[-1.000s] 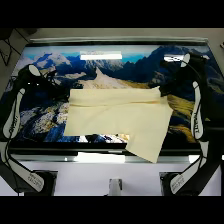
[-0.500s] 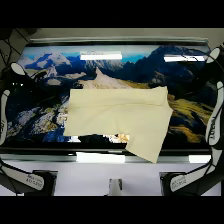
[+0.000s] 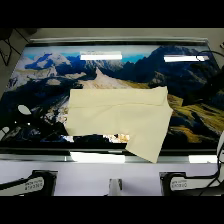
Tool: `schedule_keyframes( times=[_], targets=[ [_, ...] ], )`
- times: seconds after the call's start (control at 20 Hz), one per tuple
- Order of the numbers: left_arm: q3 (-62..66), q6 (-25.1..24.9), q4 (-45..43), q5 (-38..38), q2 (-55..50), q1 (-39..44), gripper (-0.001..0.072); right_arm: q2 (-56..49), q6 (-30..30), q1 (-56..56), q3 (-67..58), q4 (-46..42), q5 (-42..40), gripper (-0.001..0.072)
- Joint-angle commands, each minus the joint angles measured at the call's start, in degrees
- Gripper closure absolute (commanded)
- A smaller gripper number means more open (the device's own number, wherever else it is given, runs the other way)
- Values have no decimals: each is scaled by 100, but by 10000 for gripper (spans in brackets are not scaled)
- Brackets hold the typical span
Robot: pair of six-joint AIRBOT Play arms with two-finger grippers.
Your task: Fold the shirts.
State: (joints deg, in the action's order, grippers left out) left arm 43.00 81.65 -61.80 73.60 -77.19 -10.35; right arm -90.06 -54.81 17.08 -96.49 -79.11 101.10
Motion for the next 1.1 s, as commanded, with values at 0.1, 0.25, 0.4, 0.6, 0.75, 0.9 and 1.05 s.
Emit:
schedule_keyframes(
  times=[0.1,0.25,0.4,0.6,0.75,0.9,1.05],
  targets=[
    [-516,-326,715,-911,179,2,115,111,20,20,74,85,105,265],
    [-396,-407,776,-929,179,-7,118,118,20,20,74,81,72,265],
    [-181,-404,778,-999,181,-37,120,118,22,22,74,83,55,266],
    [-160,-407,780,-1001,168,-20,495,118,22,20,74,81,42,266],
    [-160,-455,782,-999,175,-22,671,118,-55,20,81,114,81,295],
    [-160,-520,782,-1001,225,-22,673,199,-74,-94,236,55,105,294],
    [-157,-560,782,-1003,317,-22,674,498,-72,-295,1143,-31,-157,258]
  ],
)
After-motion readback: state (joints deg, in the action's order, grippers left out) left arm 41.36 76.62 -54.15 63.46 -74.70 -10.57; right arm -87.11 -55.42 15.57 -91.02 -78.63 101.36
